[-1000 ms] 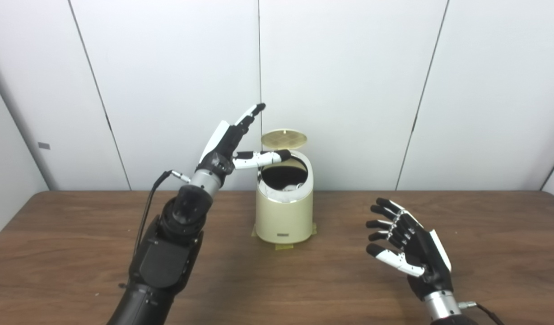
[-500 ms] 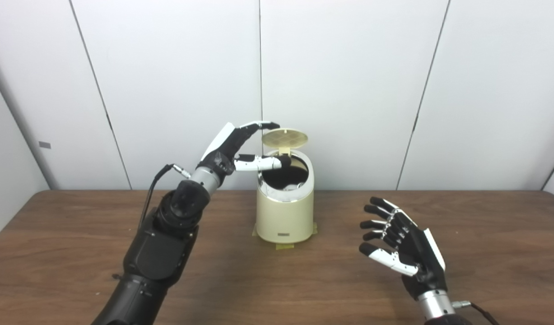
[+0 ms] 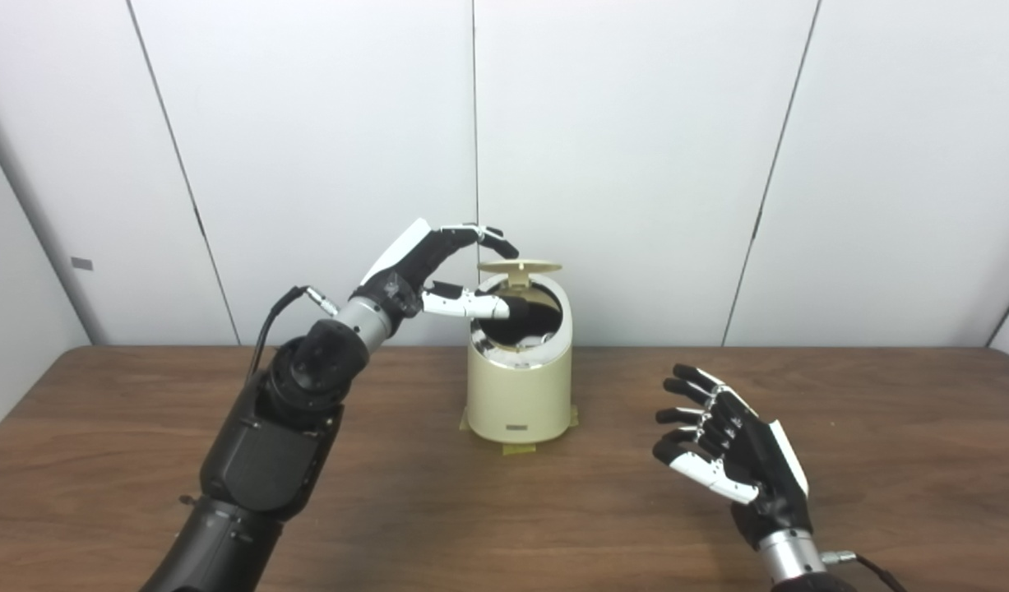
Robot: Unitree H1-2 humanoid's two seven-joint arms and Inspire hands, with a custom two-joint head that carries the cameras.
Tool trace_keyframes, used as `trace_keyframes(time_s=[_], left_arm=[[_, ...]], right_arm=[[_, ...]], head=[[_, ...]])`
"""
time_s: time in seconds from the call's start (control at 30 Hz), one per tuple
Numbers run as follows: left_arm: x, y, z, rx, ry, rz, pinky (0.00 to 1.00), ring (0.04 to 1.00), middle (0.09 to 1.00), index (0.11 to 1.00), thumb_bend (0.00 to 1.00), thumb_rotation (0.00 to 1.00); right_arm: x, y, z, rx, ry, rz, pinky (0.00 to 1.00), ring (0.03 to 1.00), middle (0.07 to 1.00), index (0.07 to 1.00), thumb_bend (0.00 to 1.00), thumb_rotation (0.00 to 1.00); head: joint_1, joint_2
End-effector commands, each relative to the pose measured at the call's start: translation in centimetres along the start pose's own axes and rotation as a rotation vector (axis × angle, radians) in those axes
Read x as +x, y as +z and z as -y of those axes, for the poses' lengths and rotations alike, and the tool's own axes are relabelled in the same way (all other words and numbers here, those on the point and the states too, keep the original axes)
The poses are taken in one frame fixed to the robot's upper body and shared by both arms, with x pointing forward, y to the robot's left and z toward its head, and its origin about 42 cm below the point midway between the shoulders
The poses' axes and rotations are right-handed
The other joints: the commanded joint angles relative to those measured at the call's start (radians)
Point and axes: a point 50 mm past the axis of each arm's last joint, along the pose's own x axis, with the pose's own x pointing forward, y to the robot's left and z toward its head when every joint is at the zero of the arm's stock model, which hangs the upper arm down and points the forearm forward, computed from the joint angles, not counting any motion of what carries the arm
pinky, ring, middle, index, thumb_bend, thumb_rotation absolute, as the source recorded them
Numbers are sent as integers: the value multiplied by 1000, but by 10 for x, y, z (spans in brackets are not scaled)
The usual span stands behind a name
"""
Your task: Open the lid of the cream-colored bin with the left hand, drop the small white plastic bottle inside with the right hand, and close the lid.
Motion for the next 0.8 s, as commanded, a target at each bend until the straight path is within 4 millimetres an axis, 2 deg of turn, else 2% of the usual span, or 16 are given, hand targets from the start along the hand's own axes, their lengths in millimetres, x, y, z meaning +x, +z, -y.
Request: trace_keyframes(time_s=[0.0, 0.13, 0.23, 0.4, 0.77], left_arm=[[3, 24, -21, 66, 41, 64, 984, 1000, 931, 711, 990, 376], [-2, 26, -21, 100, 32, 82, 966, 1000, 924, 711, 988, 384], [-4, 26, -20, 128, 23, 95, 957, 1000, 887, 707, 994, 397], [-7, 23, -18, 223, 5, 114, 995, 996, 778, 695, 999, 386], [-9, 11, -3, 377, -30, 121, 1000, 980, 760, 713, 981, 393]], right_arm=[[12, 19, -3, -2, 3, 84, 506, 634, 779, 777, 870, 300], [12, 20, -4, -15, 1, 76, 505, 636, 779, 779, 873, 313], [12, 22, -5, -10, 4, 79, 506, 640, 779, 781, 873, 317], [13, 23, -6, 2, 5, 84, 501, 639, 783, 781, 871, 302], [14, 26, -9, 4, 5, 92, 487, 626, 778, 773, 868, 291]], head=[[-1, 1], [-3, 6], [-3, 7], [-8, 11], [-17, 21]])
